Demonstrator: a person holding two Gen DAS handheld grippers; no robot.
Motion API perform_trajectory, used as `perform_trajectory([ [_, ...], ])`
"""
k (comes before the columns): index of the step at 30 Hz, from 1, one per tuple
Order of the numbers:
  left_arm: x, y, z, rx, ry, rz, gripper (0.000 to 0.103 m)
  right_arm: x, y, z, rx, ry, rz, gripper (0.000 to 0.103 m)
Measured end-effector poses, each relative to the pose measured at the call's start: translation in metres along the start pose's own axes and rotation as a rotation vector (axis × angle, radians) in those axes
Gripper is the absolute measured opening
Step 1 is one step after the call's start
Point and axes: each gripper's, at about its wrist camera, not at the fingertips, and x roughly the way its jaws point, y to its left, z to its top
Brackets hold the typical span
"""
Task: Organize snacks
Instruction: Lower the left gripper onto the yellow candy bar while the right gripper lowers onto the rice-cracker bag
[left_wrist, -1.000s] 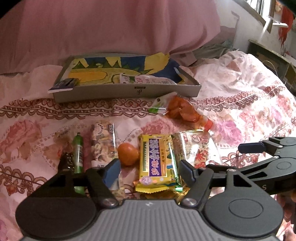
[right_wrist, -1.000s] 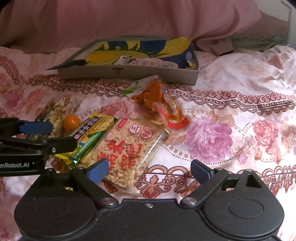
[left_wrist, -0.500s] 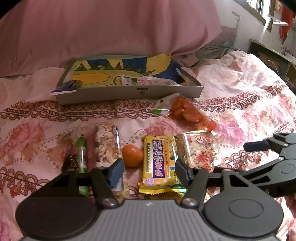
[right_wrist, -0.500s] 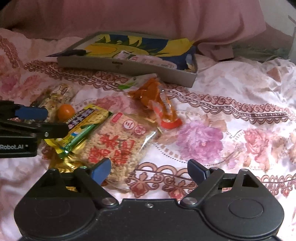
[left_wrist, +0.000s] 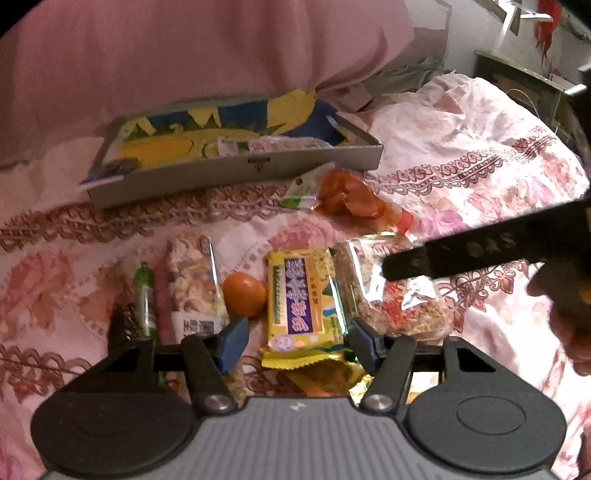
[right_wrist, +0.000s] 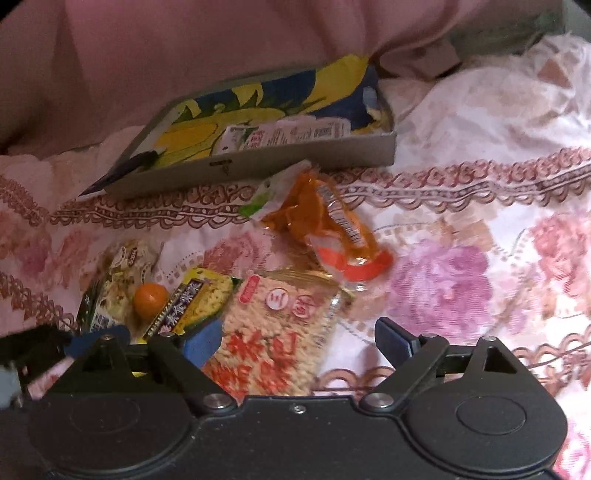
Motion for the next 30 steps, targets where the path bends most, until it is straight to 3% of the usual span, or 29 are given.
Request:
perform_trajectory([
  [12,0.007,0.003,-0.002,-0.009,0.019,-0.021,0.065,0.021,0.019,-0.006,-0.080,0.046,-0.040,0.095],
  [21,0.002,0.002,-0.001,0.009,0.014,-0.011,0.060,0.005,0.012,-0.008,-0.103,0.084,-0.081,0.082],
  [26,0.003,0.001,0.000,0.031,-0.001,-0.004,0.062,0.000,-0.008,-0.010,-0.041,0.112,-0.053,0.082],
  [30,0.009,0.002,0.002,0.037,-0.016,-0.031,0.070,0.002,-0.009,-0.008,-0.029,0.122,-0.052,0.084],
])
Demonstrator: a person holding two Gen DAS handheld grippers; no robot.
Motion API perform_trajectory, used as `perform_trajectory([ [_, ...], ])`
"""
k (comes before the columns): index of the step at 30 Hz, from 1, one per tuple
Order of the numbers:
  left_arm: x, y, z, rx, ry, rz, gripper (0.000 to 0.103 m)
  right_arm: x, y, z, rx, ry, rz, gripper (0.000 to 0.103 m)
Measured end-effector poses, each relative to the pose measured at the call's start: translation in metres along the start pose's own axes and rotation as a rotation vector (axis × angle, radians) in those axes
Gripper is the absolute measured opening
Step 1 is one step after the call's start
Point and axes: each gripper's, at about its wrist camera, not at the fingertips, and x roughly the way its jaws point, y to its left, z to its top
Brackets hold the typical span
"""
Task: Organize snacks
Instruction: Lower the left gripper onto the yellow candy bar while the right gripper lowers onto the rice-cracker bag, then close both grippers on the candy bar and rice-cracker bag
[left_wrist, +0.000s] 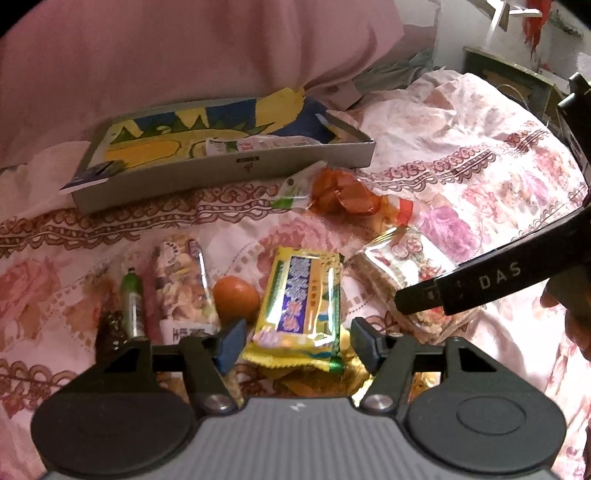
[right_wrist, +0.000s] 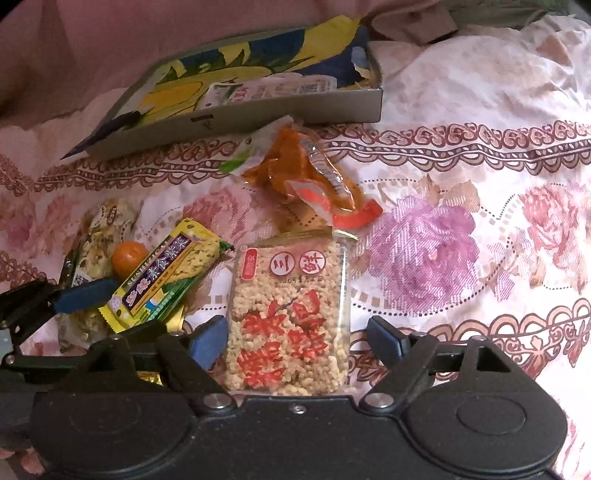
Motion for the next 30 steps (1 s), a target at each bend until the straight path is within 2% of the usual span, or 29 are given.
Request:
perform_trajectory([
  [5,0.009,-0.007,0.007,0.046,-0.011,-0.023,0.070,0.002,0.005,0.000,-0.039,-0.005,-0.019,0.086],
  [9,0.018,-0.019,0.006,0.107,0.020,-0.013,0.060,0.005,0.002,0.001,-0.030,-0.005,-0.013,0.087],
  [11,0.020,-0.020,0.003,0.117,0.029,-0.004,0.059,0.006,0.002,0.001,-0.030,-0.006,-0.013,0.088],
  [16,0.025,-0.011,0.005,0.055,0.030,-0.014,0.059,0.010,0.006,-0.001,-0.043,-0.017,-0.028,0.094],
  [20,0.030,-0.011,0.007,0.073,0.030,-0.002,0.059,0.012,0.005,-0.001,-0.047,-0.019,-0.026,0.094],
  [23,0.028,-0.014,0.006,0.097,0.027,0.010,0.056,0.012,0.004,-0.001,-0.046,-0.021,-0.024,0.092],
  [30,0.025,-0.014,0.005,0.081,0.026,0.016,0.053,0.007,0.002,-0.001,-0.020,-0.039,-0.005,0.078],
])
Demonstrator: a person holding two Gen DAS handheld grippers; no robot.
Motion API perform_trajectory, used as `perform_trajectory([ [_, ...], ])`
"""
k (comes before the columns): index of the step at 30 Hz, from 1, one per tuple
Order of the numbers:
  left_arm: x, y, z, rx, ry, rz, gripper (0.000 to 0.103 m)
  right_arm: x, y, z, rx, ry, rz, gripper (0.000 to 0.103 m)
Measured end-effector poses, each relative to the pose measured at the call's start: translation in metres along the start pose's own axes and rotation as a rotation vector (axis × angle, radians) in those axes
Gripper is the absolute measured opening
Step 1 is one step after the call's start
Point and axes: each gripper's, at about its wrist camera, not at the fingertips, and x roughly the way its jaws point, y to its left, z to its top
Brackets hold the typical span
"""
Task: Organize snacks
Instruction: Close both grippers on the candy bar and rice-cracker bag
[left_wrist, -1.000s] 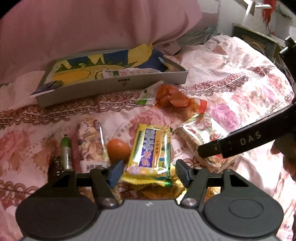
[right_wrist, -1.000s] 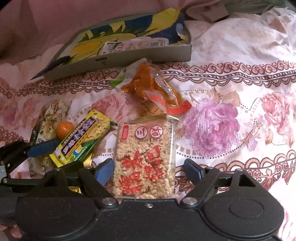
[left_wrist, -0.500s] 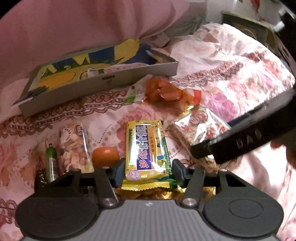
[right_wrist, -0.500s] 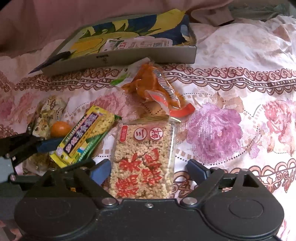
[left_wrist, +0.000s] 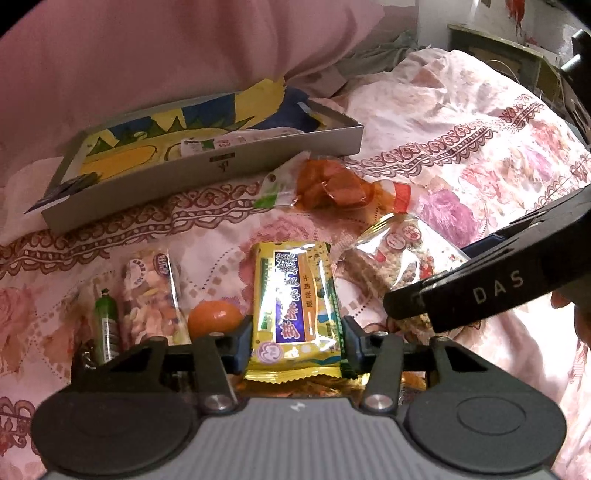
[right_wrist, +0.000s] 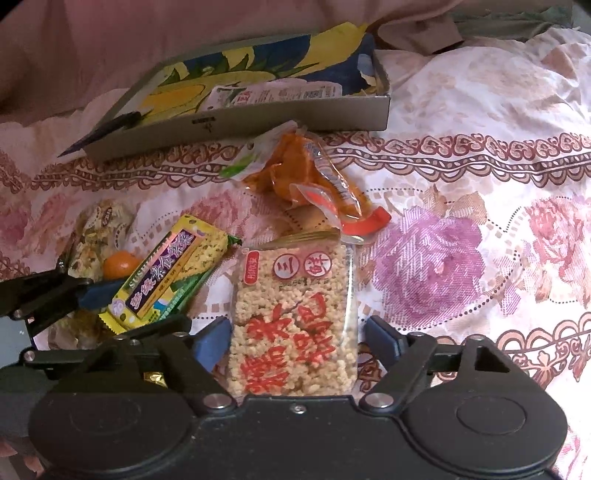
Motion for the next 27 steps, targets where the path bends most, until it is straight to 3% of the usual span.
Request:
perform_trajectory([
  [4,-0.001,0.001,0.000,-0.012,-0.001,0.000,0.053,-0.003,0.000,0.001,0.004,-0.007,0.011,0.070],
  [27,-0.016,0.001,0.004,-0.066,-0.020,-0.001,0.053,-0.028,-0.019,-0.001,0.117,-0.030,0.070,0.068],
])
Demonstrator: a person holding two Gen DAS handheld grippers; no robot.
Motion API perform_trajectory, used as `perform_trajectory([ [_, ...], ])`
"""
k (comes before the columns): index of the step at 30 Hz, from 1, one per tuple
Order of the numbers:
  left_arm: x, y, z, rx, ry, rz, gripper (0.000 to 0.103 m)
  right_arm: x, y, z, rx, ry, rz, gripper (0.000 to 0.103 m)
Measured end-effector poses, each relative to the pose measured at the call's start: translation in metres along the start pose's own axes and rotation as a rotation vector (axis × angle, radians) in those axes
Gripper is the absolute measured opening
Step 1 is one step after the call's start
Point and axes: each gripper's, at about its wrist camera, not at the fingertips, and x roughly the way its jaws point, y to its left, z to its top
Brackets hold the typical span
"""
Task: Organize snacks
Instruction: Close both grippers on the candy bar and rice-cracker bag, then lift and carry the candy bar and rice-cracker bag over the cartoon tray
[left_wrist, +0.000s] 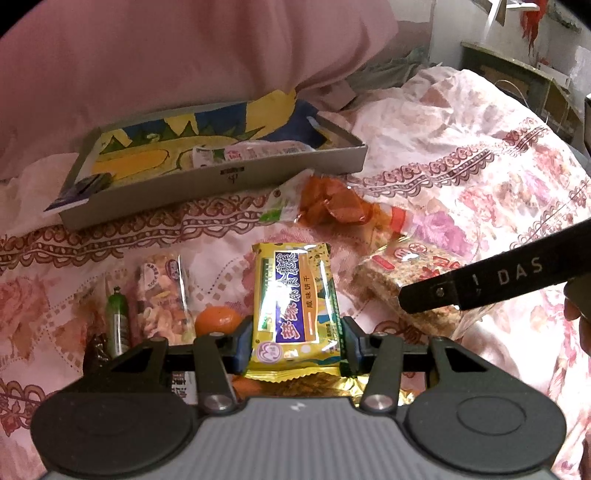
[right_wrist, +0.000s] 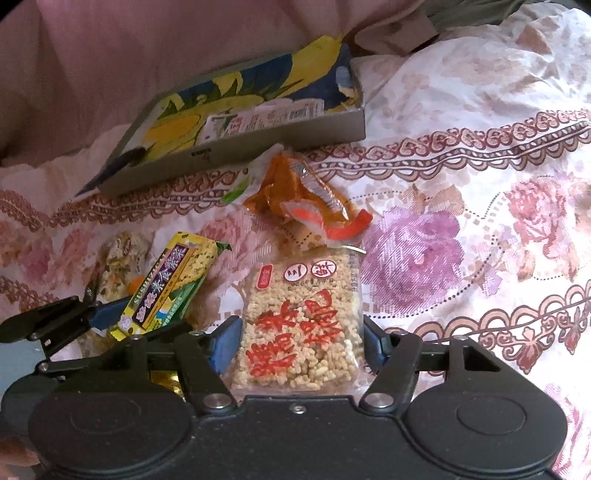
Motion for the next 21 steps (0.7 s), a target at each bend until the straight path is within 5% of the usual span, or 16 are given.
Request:
perform_trajectory([
  [21,-0.017,0.005,0.007,-0.065,-0.080,-0.013,0.053,-0.018,-0.010,-0.001,0.126,-0.034,0.131,0.068],
])
